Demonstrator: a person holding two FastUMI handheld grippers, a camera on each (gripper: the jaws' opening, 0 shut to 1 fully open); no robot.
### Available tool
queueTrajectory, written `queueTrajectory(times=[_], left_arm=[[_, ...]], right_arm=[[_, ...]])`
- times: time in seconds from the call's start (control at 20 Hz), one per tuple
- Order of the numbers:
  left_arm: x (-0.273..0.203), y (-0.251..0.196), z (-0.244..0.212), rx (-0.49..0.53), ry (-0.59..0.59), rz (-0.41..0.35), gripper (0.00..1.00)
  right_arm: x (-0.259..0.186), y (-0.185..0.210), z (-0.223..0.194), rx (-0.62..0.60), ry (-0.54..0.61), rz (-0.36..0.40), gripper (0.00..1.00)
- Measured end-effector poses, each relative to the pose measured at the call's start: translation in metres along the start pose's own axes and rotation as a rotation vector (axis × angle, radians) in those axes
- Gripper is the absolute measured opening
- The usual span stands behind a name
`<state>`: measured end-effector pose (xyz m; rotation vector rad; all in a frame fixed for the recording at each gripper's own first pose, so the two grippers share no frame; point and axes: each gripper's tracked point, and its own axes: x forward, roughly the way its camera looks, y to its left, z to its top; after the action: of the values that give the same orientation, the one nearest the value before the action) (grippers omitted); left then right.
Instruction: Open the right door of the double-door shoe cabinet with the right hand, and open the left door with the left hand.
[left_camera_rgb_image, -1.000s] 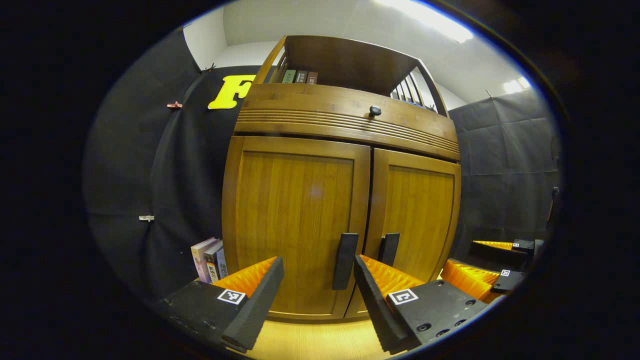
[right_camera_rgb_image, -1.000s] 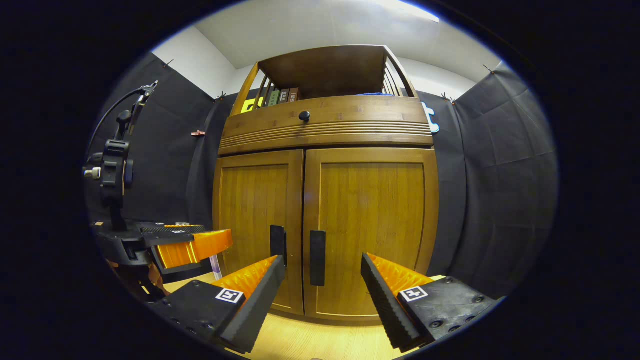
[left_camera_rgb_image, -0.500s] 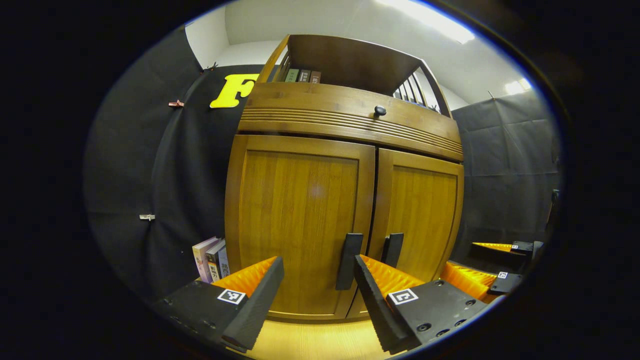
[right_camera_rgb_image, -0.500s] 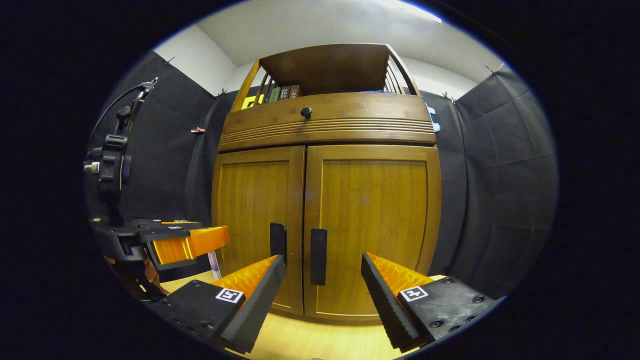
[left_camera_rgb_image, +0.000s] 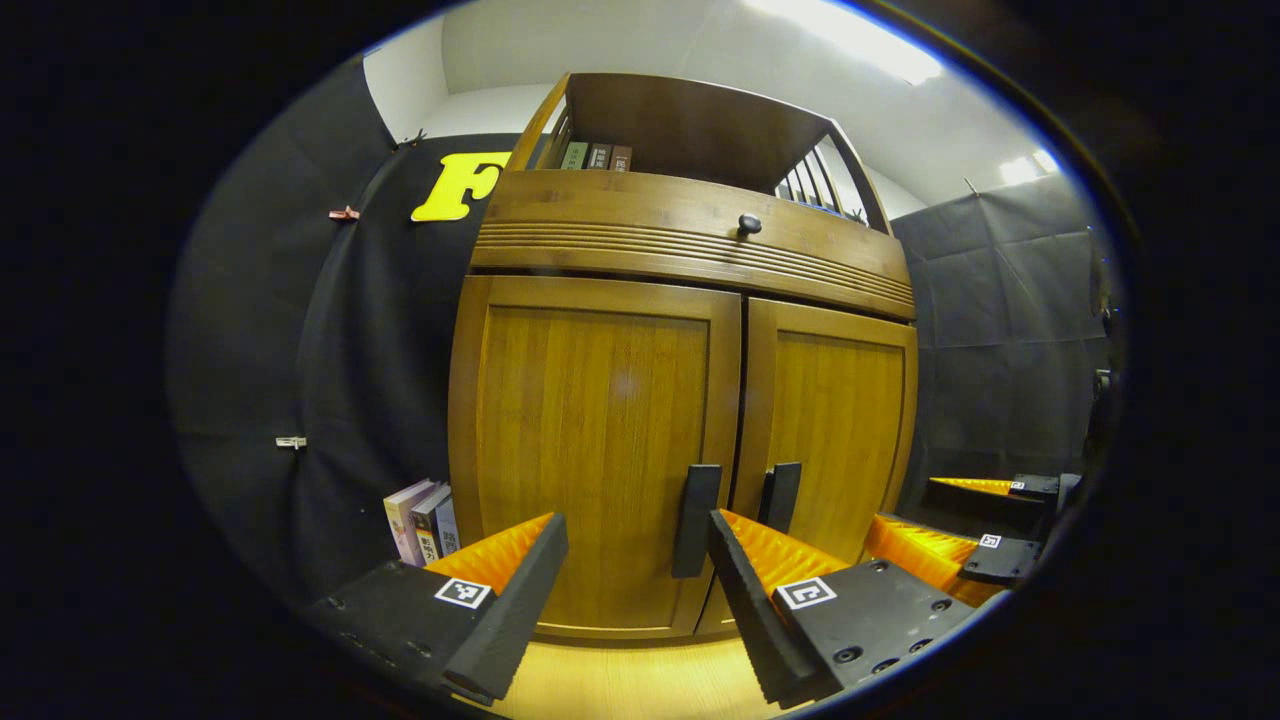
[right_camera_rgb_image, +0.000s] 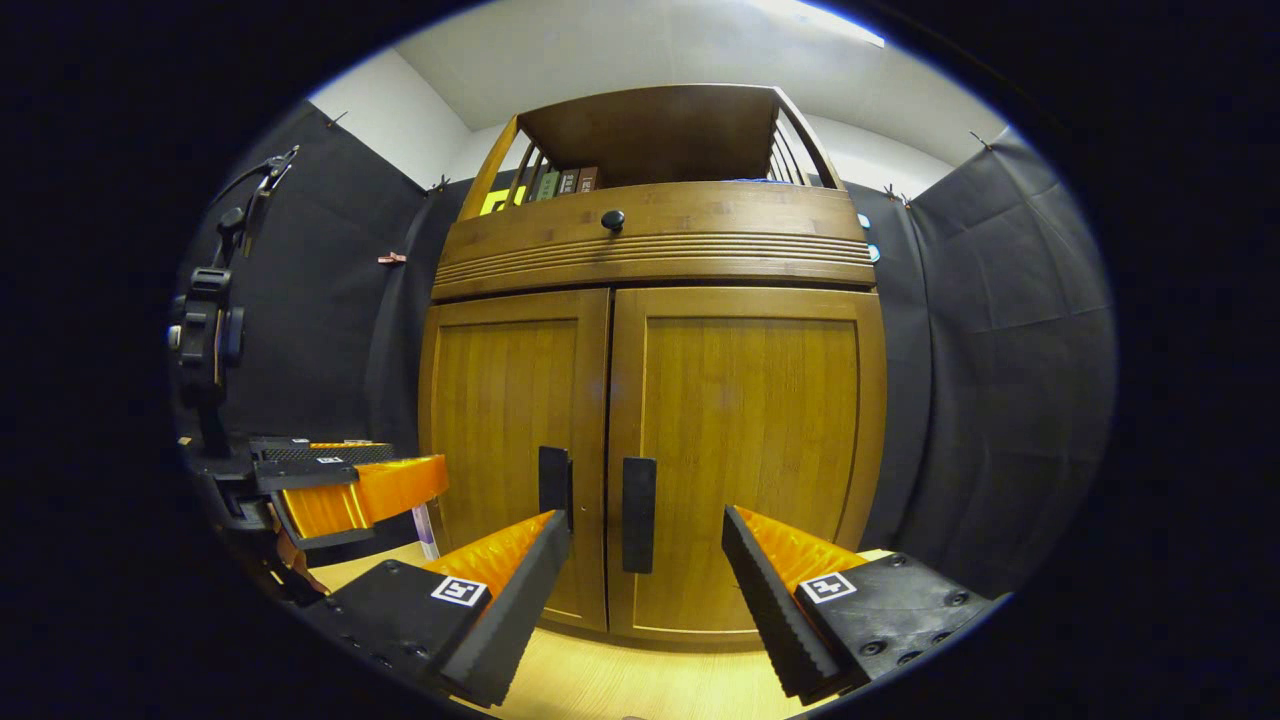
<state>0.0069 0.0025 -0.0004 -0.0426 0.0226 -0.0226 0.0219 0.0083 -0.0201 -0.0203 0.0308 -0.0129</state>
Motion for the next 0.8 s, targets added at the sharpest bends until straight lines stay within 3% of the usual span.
queueTrajectory(times=[0.25,0.3,0.35,0.45,0.5,0.65,0.8], left_arm=[[-0.001,0.000,0.001,-0.001,-0.001,-0.006,0.88],[-0.001,0.000,0.000,0.003,-0.003,-0.003,0.84],[-0.001,0.001,0.001,0.006,-0.007,0.000,0.88],[0.000,0.000,0.001,0.010,-0.011,0.007,0.88],[-0.001,0.000,0.001,0.010,-0.013,0.007,0.88],[-0.001,0.002,0.002,0.016,-0.021,0.012,0.88],[-0.001,0.002,0.002,0.019,-0.024,0.014,0.88]], right_arm=[[0.013,0.006,-0.008,-0.004,0.010,0.000,0.98],[0.016,0.008,-0.011,-0.007,0.013,-0.003,0.98],[0.021,0.010,-0.015,-0.008,0.017,-0.002,0.96],[0.034,0.014,-0.022,-0.007,0.030,0.002,0.99],[0.041,0.017,-0.025,-0.002,0.037,0.010,0.95],[0.056,0.026,-0.037,0.013,0.052,0.033,0.97],[0.076,0.024,-0.046,-0.008,0.047,0.004,0.96]])
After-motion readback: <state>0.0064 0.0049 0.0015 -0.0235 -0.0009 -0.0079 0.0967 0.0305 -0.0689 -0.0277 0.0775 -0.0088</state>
